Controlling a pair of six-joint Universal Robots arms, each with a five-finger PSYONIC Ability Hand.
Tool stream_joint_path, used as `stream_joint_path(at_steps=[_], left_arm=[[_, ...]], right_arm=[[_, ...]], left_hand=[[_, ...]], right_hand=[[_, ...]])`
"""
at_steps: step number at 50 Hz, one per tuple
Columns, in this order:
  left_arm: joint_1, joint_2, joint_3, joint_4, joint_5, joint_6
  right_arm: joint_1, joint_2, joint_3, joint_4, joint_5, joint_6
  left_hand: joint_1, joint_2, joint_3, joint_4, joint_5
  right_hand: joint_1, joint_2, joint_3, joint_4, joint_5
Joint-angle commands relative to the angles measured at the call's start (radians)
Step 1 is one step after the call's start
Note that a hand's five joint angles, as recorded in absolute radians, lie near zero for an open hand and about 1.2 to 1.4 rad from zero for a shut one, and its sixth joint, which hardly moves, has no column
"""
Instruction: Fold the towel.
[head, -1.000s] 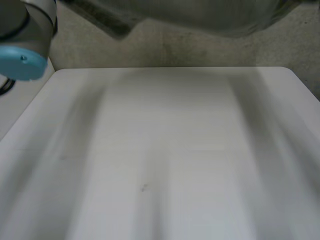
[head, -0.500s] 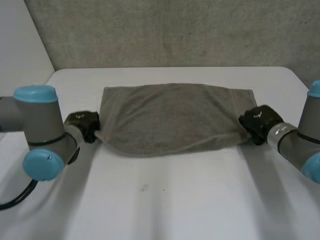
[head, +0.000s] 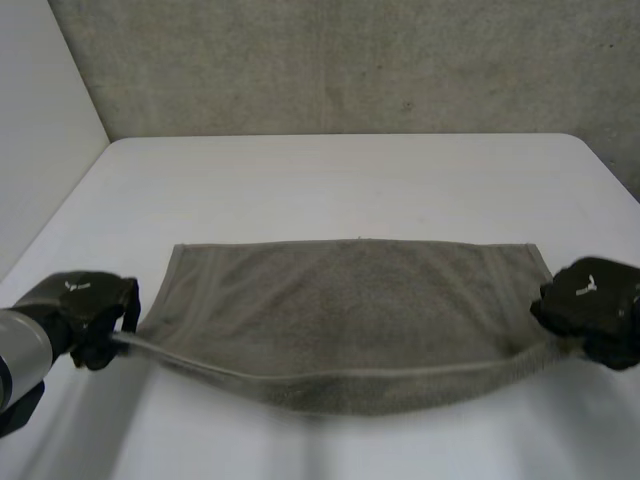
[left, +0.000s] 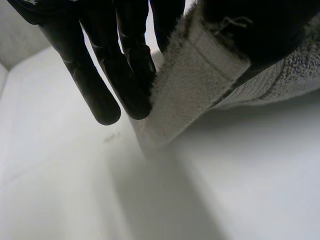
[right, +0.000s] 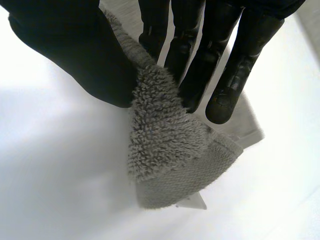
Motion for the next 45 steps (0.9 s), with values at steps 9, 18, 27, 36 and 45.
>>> stream_joint_path(at_steps=[9, 18, 27, 36, 45], left_arm=[[-0.041, -0.527, 0.437, 0.167, 0.007, -0.011], [-0.089, -0.814, 0.763, 0.177, -0.12, -0.011], [-0.093, -0.931, 0.906, 0.237, -0.131, 0.0], [-0.093, -0.969, 0.938, 0.292, -0.133, 0.003], [-0.095, -0.966, 0.929, 0.297, -0.134, 0.005]], right_arm=[[0.184, 0.388, -0.239, -0.437, 0.219, 0.272], [0.207, 0.494, -0.248, -0.72, 0.283, 0.287], [0.233, 0.557, -0.263, -0.878, 0.283, 0.324], [0.258, 0.629, -0.299, -0.974, 0.281, 0.321], [0.264, 0.657, -0.331, -0.967, 0.312, 0.316]], left_hand=[[0.209, 0.178, 0.18, 0.179, 0.184], [0.209, 0.178, 0.18, 0.179, 0.184], [0.209, 0.178, 0.18, 0.179, 0.184], [0.209, 0.178, 0.18, 0.179, 0.184], [-0.973, -1.004, -1.002, -1.003, -0.998]], right_hand=[[0.438, 0.215, 0.207, 0.199, 0.238], [0.438, 0.215, 0.207, 0.199, 0.238], [0.438, 0.215, 0.207, 0.199, 0.238], [0.438, 0.215, 0.207, 0.199, 0.238], [-0.784, -1.007, -1.015, -1.022, -0.984]])
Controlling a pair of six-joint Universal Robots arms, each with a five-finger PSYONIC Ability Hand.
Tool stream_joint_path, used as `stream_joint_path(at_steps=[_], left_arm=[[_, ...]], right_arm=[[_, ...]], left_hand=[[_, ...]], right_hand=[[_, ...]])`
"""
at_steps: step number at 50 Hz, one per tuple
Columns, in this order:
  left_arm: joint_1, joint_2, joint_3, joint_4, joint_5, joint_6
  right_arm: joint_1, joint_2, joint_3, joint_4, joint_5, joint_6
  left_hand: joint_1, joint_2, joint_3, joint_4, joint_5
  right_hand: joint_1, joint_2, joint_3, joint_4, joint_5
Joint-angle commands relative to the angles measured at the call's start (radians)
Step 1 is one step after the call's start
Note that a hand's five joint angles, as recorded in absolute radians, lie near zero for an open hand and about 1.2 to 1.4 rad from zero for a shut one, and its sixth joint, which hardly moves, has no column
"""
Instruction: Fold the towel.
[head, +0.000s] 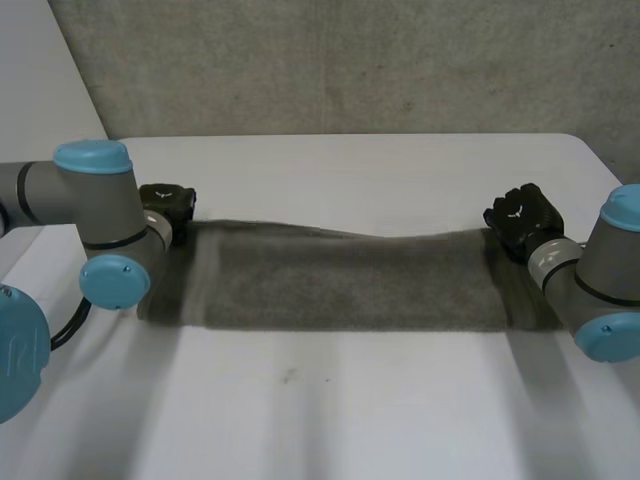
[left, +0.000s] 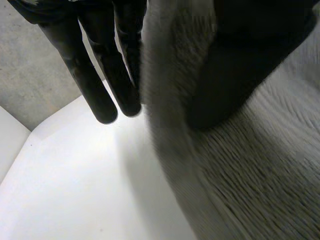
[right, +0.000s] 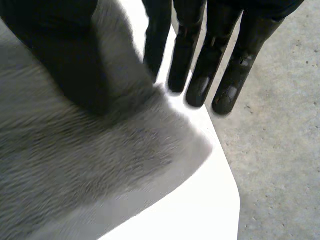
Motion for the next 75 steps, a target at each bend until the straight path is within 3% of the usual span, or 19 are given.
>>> stream_joint_path(at_steps=[1, 9, 17, 21, 27, 33, 38, 43, 53, 57, 59, 60, 61, 65, 67, 68, 70, 75], left_arm=[[-0.001, 0.008, -0.011, 0.0, -0.002, 0.0], [-0.04, 0.109, -0.017, -0.003, -0.005, -0.003], [-0.05, 0.29, -0.15, -0.015, -0.007, -0.033], [-0.057, 0.374, -0.244, -0.014, -0.004, -0.078], [-0.057, 0.5, -0.416, -0.008, 0.005, -0.238], [-0.043, 0.572, -0.535, 0.017, 0.01, -0.351], [-0.031, 0.592, -0.577, 0.049, 0.01, -0.365], [-0.008, 0.6, -0.624, 0.081, 0.01, -0.365], [-0.009, 0.597, -0.658, 0.129, 0.033, -0.363], [-0.006, 0.594, -0.658, 0.13, 0.045, -0.363], [-0.008, 0.591, -0.66, 0.13, 0.045, -0.363], [-0.008, 0.588, -0.66, 0.13, 0.045, -0.363], [-0.008, 0.588, -0.66, 0.13, 0.045, -0.363], [-0.011, 0.588, -0.663, 0.13, 0.045, -0.363], [-0.011, 0.588, -0.667, 0.13, 0.045, -0.363], [-0.011, 0.589, -0.669, 0.132, 0.045, -0.363], [-0.012, 0.589, -0.669, 0.132, 0.045, -0.363], [-0.014, 0.591, -0.671, 0.132, 0.045, -0.363]], right_arm=[[0.007, 0.01, -0.028, 0.028, 0.046, -0.006], [0.007, -0.148, -0.054, 0.165, 0.079, 0.043], [-0.004, -0.323, -0.039, 0.232, 0.074, 0.283], [-0.016, -0.395, -0.018, 0.344, 0.025, 0.429], [-0.111, -0.406, 0.051, 0.52, -0.093, 0.469], [-0.156, -0.405, 0.139, 0.54, -0.157, 0.463], [-0.208, -0.397, 0.236, 0.475, -0.185, 0.406], [-0.249, -0.36, 0.34, 0.334, -0.185, 0.284], [-0.275, -0.27, 0.394, 0.198, -0.186, 0.214], [-0.291, -0.253, 0.392, 0.185, -0.185, 0.205], [-0.297, -0.24, 0.386, 0.153, -0.185, 0.199], [-0.297, -0.24, 0.386, 0.152, -0.185, 0.199], [-0.302, -0.237, 0.386, 0.128, -0.179, 0.198], [-0.318, -0.237, 0.38, 0.066, -0.154, 0.191], [-0.346, -0.245, 0.369, 0.007, -0.07, 0.141], [-0.346, -0.245, 0.369, 0.007, -0.07, 0.141], [-0.363, -0.248, 0.338, -0.039, 0.071, 0.016], [-0.403, -0.263, 0.311, -0.058, 0.137, -0.152]], left_hand=[[-0.67, -0.696, -0.698, -0.712, -0.711], [-0.676, -0.702, -0.704, -0.718, -0.717], [-0.685, -0.711, -0.713, -0.727, -0.726], [-0.685, -0.711, -0.713, -0.727, -0.726], [-0.685, -0.711, -0.713, -0.727, -0.726], [-0.685, -0.711, -0.713, -0.727, -0.726], [-0.685, -0.711, -0.713, -0.727, -0.726], [-0.688, -0.714, -0.716, -0.73, -0.728], [-0.685, -0.711, -0.713, -0.727, -0.726], [-0.688, -0.714, -0.716, -0.73, -0.728], [-0.688, -0.714, -0.716, -0.73, -0.728], [-0.688, -0.714, -0.716, -0.73, -0.728], [-0.688, -0.714, -0.716, -0.73, -0.728], [-0.688, -0.714, -0.716, -0.73, -0.728], [-0.688, -0.714, -0.716, -0.73, -0.728], [-0.688, -0.714, -0.716, -0.73, -0.728], [-0.688, -0.714, -0.716, -0.73, -0.728], [-0.688, -0.714, -0.716, -0.73, -0.728]], right_hand=[[-0.494, -0.629, -0.632, -0.634, -0.653], [-0.494, -0.629, -0.632, -0.634, -0.653], [-0.494, -0.629, -0.632, -0.634, -0.653], [-0.494, -0.629, -0.632, -0.634, -0.653], [-0.494, -0.629, -0.632, -0.634, -0.653], [-0.494, -0.629, -0.632, -0.634, -0.653], [-0.484, -0.619, -0.621, -0.623, -0.643], [-0.32, -0.456, -0.458, -0.46, -0.479], [-0.07, -0.206, -0.208, -0.21, -0.229], [0.206, 0.071, 0.069, 0.067, 0.047], [0.621, 0.485, 0.483, 0.481, 0.462], [0.623, 0.488, 0.486, 0.484, 0.464], [0.727, 0.591, 0.589, 0.587, 0.568], [0.728, 0.592, 0.59, 0.588, 0.569], [0.728, 0.592, 0.59, 0.588, 0.569], [0.728, 0.592, 0.59, 0.588, 0.569], [0.728, 0.592, 0.59, 0.588, 0.569], [0.728, 0.592, 0.59, 0.588, 0.569]])
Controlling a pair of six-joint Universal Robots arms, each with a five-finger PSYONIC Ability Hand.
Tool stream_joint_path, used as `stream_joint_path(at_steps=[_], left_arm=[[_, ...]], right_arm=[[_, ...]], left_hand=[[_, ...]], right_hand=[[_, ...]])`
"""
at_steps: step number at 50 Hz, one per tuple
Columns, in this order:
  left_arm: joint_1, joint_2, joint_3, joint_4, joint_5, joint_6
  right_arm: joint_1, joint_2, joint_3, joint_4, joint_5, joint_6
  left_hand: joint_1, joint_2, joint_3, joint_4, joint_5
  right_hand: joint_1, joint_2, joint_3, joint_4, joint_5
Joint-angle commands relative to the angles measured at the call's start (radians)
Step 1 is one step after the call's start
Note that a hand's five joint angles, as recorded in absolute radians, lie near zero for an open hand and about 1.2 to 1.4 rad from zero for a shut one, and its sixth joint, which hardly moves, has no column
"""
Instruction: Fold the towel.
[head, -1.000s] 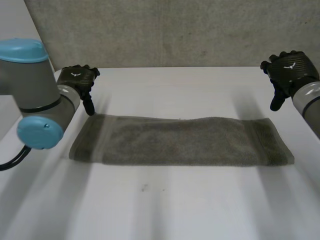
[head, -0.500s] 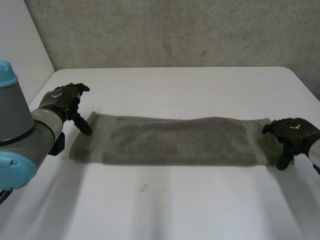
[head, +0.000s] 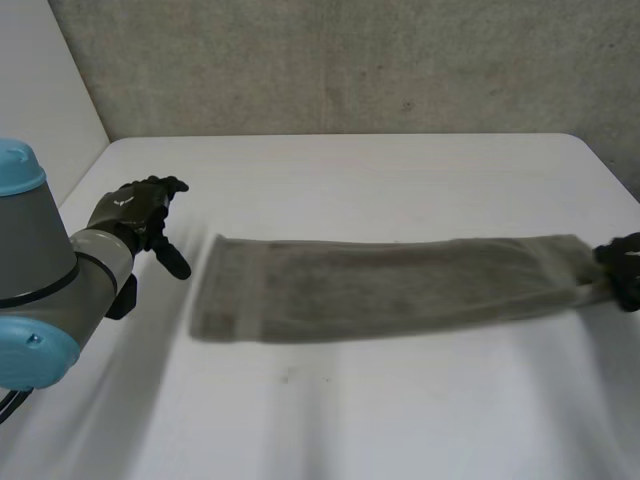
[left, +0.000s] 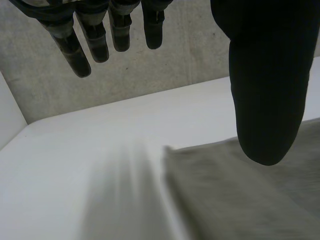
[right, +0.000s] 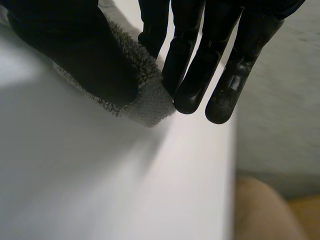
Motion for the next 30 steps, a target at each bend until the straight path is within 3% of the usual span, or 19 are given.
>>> stream_joint_path(at_steps=[1, 4, 6, 9, 11, 12, 14, 17, 19, 20, 22, 30], left_arm=[[-0.001, 0.004, -0.003, 0.001, -0.001, 0.0], [0.0, 0.005, -0.003, 0.001, -0.001, 0.0], [0.003, 0.005, -0.003, 0.001, -0.001, 0.0], [0.005, 0.005, -0.003, 0.001, -0.001, 0.0], [0.005, 0.005, -0.003, 0.001, -0.002, -0.002], [0.005, 0.005, -0.003, 0.001, -0.002, -0.002], [0.005, 0.005, -0.003, 0.001, -0.002, 0.0], [0.003, 0.005, -0.005, 0.001, -0.002, 0.0], [0.003, 0.005, -0.005, 0.001, -0.002, 0.0], [0.002, 0.005, -0.005, 0.001, -0.002, 0.0], [0.0, 0.004, -0.005, 0.001, -0.002, -0.002], [-0.006, -0.004, -0.011, 0.001, -0.002, 0.0]], right_arm=[[-0.057, -0.021, -0.05, -0.063, 0.177, -0.26], [-0.023, -0.027, -0.062, -0.066, 0.131, -0.263], [0.082, -0.065, -0.082, -0.074, 0.09, -0.196], [0.144, -0.093, -0.093, -0.077, 0.076, -0.151], [0.277, -0.125, -0.116, -0.098, 0.056, -0.079], [0.278, -0.125, -0.116, -0.098, 0.056, -0.079], [0.432, -0.122, -0.131, -0.147, 0.018, -0.053], [0.509, -0.109, -0.136, -0.169, -0.005, -0.057], [0.668, -0.032, -0.151, -0.189, -0.063, -0.071], [0.669, -0.031, -0.151, -0.189, -0.064, -0.071], [0.803, 0.059, -0.188, -0.183, -0.122, -0.073], [0.949, 0.243, -0.244, -0.177, -0.165, -0.079]], left_hand=[[-0.005, 0.012, 0.011, 0.011, -0.009], [-0.005, 0.012, 0.011, 0.011, -0.009], [-0.005, 0.012, 0.011, 0.011, -0.009], [-0.005, 0.012, 0.011, 0.011, -0.009], [-0.005, 0.012, 0.011, 0.011, -0.009], [-0.005, 0.012, 0.011, 0.011, -0.009], [-0.005, 0.012, 0.011, 0.011, -0.009], [-0.005, 0.012, 0.011, 0.011, -0.009], [-0.005, 0.012, 0.011, 0.011, -0.009], [-0.005, 0.012, 0.011, 0.011, -0.009], [-0.005, 0.012, 0.011, 0.011, -0.009], [-0.008, 0.009, 0.008, 0.008, -0.012]], right_hand=[[0.455, 0.22, 0.215, 0.204, 0.251], [0.455, 0.22, 0.215, 0.204, 0.251], [0.455, 0.22, 0.215, 0.204, 0.251], [0.455, 0.22, 0.215, 0.204, 0.251], [0.455, 0.22, 0.215, 0.204, 0.251], [0.455, 0.22, 0.215, 0.204, 0.251], [0.455, 0.22, 0.215, 0.204, 0.251], [0.455, 0.22, 0.215, 0.204, 0.251], [0.455, 0.22, 0.215, 0.204, 0.251], [0.455, 0.22, 0.215, 0.204, 0.251], [0.455, 0.22, 0.215, 0.204, 0.251], [0.455, 0.22, 0.215, 0.204, 0.251]])
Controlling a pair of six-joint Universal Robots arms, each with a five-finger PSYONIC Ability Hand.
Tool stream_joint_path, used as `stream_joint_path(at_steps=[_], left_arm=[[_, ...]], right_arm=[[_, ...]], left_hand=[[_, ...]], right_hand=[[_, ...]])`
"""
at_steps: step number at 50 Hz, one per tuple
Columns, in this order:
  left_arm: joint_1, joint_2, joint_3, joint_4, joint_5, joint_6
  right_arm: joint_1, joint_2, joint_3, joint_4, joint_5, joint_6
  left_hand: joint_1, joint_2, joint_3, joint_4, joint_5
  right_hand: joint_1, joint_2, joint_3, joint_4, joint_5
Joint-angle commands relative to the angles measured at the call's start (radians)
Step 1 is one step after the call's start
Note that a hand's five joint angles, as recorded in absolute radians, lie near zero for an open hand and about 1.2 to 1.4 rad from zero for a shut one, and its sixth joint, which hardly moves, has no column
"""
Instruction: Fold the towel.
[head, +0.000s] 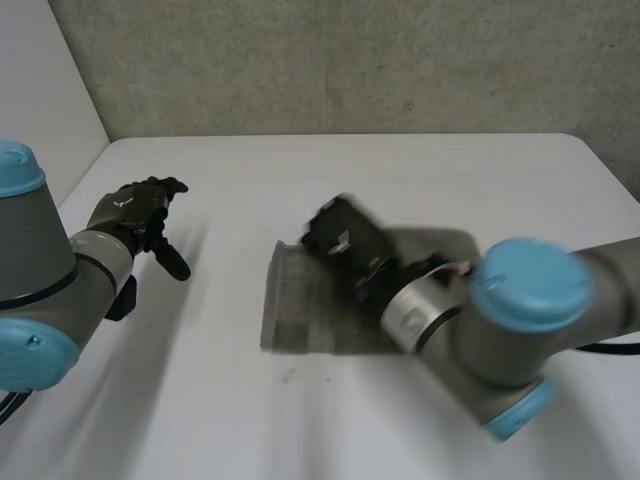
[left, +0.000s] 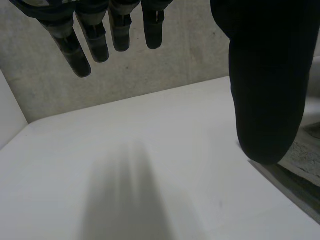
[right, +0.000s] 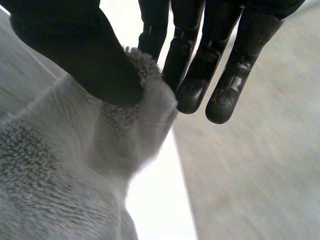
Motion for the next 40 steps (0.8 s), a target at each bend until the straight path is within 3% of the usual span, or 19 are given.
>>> stream_joint_path(at_steps=[1, 4, 5, 6, 7, 8, 9, 13, 15, 21, 23, 32, 34, 35, 37, 38, 39, 40], left_arm=[[-0.006, -0.008, -0.005, 0.0, 0.0, 0.0], [-0.009, -0.009, -0.005, 0.002, 0.0, 0.0], [-0.009, -0.011, -0.005, 0.003, 0.0, 0.0], [-0.01, -0.012, -0.005, 0.005, 0.0, 0.002], [-0.01, -0.012, -0.005, 0.005, 0.0, 0.002], [-0.012, -0.015, -0.005, 0.009, 0.0, 0.003], [-0.018, -0.017, -0.005, 0.012, 0.002, 0.005], [-0.041, -0.017, 0.0, 0.025, 0.002, 0.008], [-0.058, -0.017, 0.006, 0.031, 0.003, 0.008], [-0.147, -0.051, 0.053, 0.063, 0.003, 0.011], [-0.209, -0.099, 0.097, 0.064, 0.002, 0.016], [-0.315, -0.275, 0.207, 0.032, -0.038, 0.026], [-0.326, -0.307, 0.217, 0.023, -0.069, 0.043], [-0.332, -0.337, 0.219, 0.017, -0.11, 0.067], [-0.334, -0.357, 0.217, 0.015, -0.155, 0.088], [-0.34, -0.368, 0.216, 0.014, -0.194, 0.11], [-0.348, -0.37, 0.211, 0.014, -0.221, 0.124], [-0.348, -0.37, 0.211, 0.014, -0.221, 0.124]], right_arm=[[0.139, 0.184, -0.054, 0.002, -0.044, -0.004], [0.139, 0.186, -0.059, 0.002, -0.029, -0.003], [0.139, 0.183, -0.066, 0.005, -0.023, -0.001], [0.136, 0.171, -0.066, 0.009, -0.021, 0.007], [0.136, 0.171, -0.066, 0.009, -0.021, 0.007], [0.134, 0.148, -0.057, 0.014, -0.014, 0.017], [0.131, 0.107, -0.047, 0.025, 0.001, 0.04], [0.079, 0.023, -0.014, 0.06, 0.052, 0.137], [-0.02, -0.053, 0.03, 0.104, 0.092, 0.287], [-0.14, -0.145, 0.098, 0.196, 0.095, 0.481], [-0.239, -0.167, 0.142, 0.271, 0.08, 0.549], [-0.395, -0.168, 0.257, 0.338, 0.017, 0.49], [-0.428, -0.153, 0.288, 0.318, 0.018, 0.429], [-0.429, -0.153, 0.288, 0.318, 0.018, 0.428], [-0.442, -0.125, 0.297, 0.264, 0.026, 0.363], [-0.442, -0.125, 0.297, 0.264, 0.026, 0.363], [-0.445, -0.121, 0.3, 0.228, 0.029, 0.334], [-0.445, -0.121, 0.3, 0.227, 0.029, 0.333]], left_hand=[[-0.008, 0.009, 0.008, 0.008, -0.012], [-0.008, 0.009, 0.008, 0.008, -0.012], [-0.008, 0.009, 0.008, 0.008, -0.012], [-0.008, 0.009, 0.008, 0.008, -0.012], [-0.008, 0.009, 0.008, 0.008, -0.012], [-0.008, 0.009, 0.008, 0.008, -0.012], [-0.008, 0.009, 0.008, 0.008, -0.012], [-0.008, 0.009, 0.008, 0.008, -0.012], [-0.005, 0.012, 0.011, 0.011, -0.009], [0.01, 0.027, 0.026, 0.025, 0.006], [0.015, 0.033, 0.031, 0.031, 0.012], [0.018, 0.036, 0.034, 0.034, 0.015], [0.018, 0.036, 0.034, 0.034, 0.015], [0.016, 0.033, 0.032, 0.031, 0.012], [0.018, 0.036, 0.034, 0.034, 0.015], [0.018, 0.036, 0.034, 0.034, 0.015], [0.024, 0.041, 0.04, 0.04, 0.021], [0.024, 0.041, 0.04, 0.04, 0.021]], right_hand=[[0.447, 0.22, 0.201, 0.201, 0.242], [0.447, 0.22, 0.201, 0.201, 0.242], [0.311, 0.084, 0.066, 0.065, 0.106], [-0.213, -0.441, -0.459, -0.46, -0.419], [-0.218, -0.446, -0.464, -0.465, -0.424], [-0.727, -0.954, -0.973, -0.974, -0.932], [-0.775, -1.002, -1.021, -1.021, -0.98], [-0.775, -1.002, -1.021, -1.021, -0.98], [-0.775, -1.002, -1.021, -1.021, -0.98], [-0.775, -1.002, -1.021, -1.021, -0.98], [-0.775, -1.002, -1.021, -1.021, -0.98], [-0.775, -1.002, -1.021, -1.021, -0.98], [-0.479, -0.706, -0.724, -0.725, -0.684], [-0.477, -0.704, -0.723, -0.723, -0.682], [0.174, -0.053, -0.072, -0.072, -0.031], [0.178, -0.05, -0.068, -0.069, -0.028], [0.444, 0.217, 0.198, 0.198, 0.239], [0.447, 0.22, 0.201, 0.2, 0.242]])
